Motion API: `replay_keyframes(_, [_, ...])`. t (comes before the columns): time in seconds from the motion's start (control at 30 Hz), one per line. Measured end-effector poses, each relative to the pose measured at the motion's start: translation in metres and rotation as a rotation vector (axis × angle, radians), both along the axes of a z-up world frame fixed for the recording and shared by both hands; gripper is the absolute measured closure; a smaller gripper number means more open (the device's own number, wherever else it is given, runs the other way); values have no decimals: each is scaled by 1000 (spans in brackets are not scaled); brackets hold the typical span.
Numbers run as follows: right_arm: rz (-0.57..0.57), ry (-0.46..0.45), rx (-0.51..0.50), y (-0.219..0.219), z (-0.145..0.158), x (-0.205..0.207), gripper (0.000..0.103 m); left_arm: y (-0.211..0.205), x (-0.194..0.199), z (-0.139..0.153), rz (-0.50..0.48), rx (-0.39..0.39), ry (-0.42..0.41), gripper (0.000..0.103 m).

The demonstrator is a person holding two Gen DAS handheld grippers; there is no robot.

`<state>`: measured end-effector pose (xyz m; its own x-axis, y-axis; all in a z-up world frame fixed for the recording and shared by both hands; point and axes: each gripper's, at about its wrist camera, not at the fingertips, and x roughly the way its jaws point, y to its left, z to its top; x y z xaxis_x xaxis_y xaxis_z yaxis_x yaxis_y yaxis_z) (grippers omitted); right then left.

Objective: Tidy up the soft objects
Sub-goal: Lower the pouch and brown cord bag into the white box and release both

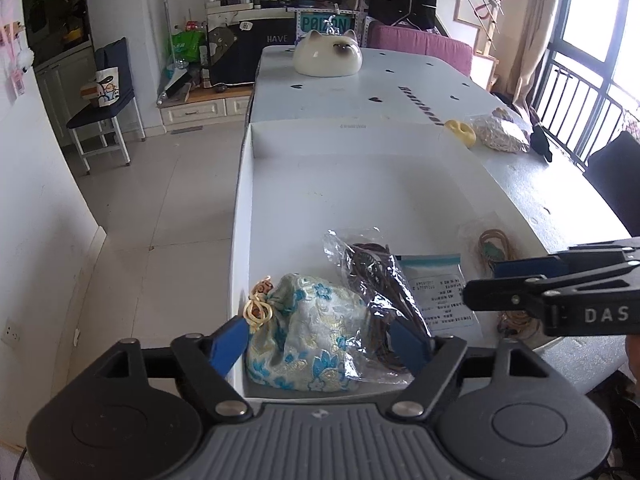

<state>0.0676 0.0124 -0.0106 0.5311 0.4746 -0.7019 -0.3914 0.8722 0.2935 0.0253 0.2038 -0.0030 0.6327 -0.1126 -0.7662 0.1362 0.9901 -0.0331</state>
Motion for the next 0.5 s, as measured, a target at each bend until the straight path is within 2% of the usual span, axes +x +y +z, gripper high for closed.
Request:
replay_keyframes(0.07, [-9, -15, -7, -2, 2, -2, 47, 1, -1, 1, 10, -2, 0, 16])
replay_keyframes(0.13, [-20, -27, -13, -6, 5, -5, 35, 3, -2, 2, 22, -9, 3, 11])
replay_keyframes(0.2, [-20, -48, -18, -8, 8, -9, 28, 4, -3, 3, 31, -10, 3, 7])
replay_keyframes(0.37, [-36, -91, -49, -15, 15, -17, 15, 4, -5, 5, 46, -2, 2, 1])
replay_keyframes(0.5, [-56, -109, -58, -22, 18, -22, 3, 4, -7, 8, 53, 7, -1, 0])
